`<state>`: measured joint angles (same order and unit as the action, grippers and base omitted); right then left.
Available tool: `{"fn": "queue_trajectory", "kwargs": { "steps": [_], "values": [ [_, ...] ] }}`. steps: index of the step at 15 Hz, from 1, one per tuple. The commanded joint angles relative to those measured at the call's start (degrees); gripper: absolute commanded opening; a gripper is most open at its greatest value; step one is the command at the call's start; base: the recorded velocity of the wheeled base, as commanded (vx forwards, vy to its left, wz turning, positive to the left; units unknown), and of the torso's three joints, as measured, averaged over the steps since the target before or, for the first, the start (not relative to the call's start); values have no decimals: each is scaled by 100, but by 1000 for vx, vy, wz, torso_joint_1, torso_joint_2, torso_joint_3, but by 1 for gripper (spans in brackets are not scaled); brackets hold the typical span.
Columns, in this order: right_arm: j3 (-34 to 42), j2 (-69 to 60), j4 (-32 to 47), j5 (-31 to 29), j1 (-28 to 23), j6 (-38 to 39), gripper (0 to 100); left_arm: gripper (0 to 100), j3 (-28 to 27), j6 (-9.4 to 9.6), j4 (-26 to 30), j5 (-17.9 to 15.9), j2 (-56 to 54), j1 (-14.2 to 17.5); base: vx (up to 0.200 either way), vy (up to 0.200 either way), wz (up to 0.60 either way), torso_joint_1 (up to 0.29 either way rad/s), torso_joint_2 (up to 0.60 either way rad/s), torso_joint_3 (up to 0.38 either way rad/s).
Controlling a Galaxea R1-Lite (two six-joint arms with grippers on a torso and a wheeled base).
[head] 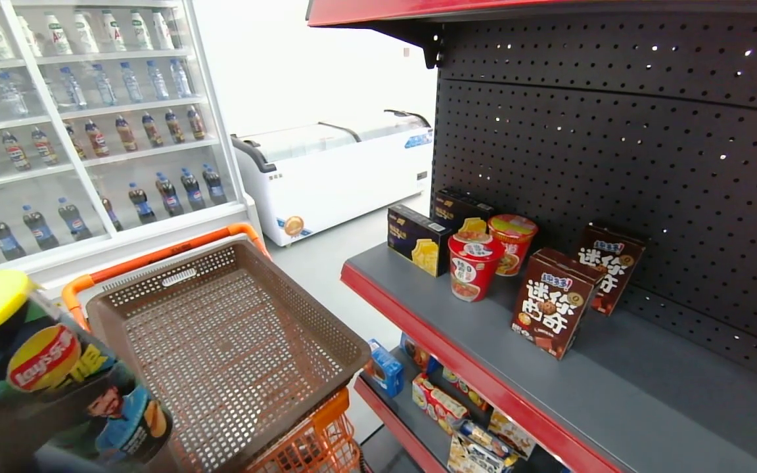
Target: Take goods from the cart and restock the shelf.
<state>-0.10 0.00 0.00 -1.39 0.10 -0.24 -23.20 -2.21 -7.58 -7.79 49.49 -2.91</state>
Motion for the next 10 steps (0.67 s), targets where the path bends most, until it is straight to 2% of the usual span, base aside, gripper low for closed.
{"fn": "queue_trajectory", "kwargs": {
  "steps": [1, 2, 3, 8, 10],
  "values": [
    [1, 9, 0, -2, -1, -2, 100, 0, 395, 159, 213, 111, -1399, -25, 0, 0, 0, 0, 0, 0],
    [1, 9, 0, -2, -1, -2, 100, 0, 870, 344, 205, 129, -1935, -16, 0, 0, 0, 0, 0, 0],
    [1, 9, 0, -2, -1, -2, 100, 0, 1063, 379, 196, 120, -2198, -25, 0, 0, 0, 0, 0, 0],
    [1, 9, 0, 16, -1, -20, 100, 0, 1063, 405, 205, 120, -2743, -16, 0, 0, 0, 0, 0, 0],
    [1, 9, 0, 7, -1, 16, 100, 0, 1019, 396, 213, 120, -2743, -7, 0, 0, -600, 2, 5, 5]
  ]
}}
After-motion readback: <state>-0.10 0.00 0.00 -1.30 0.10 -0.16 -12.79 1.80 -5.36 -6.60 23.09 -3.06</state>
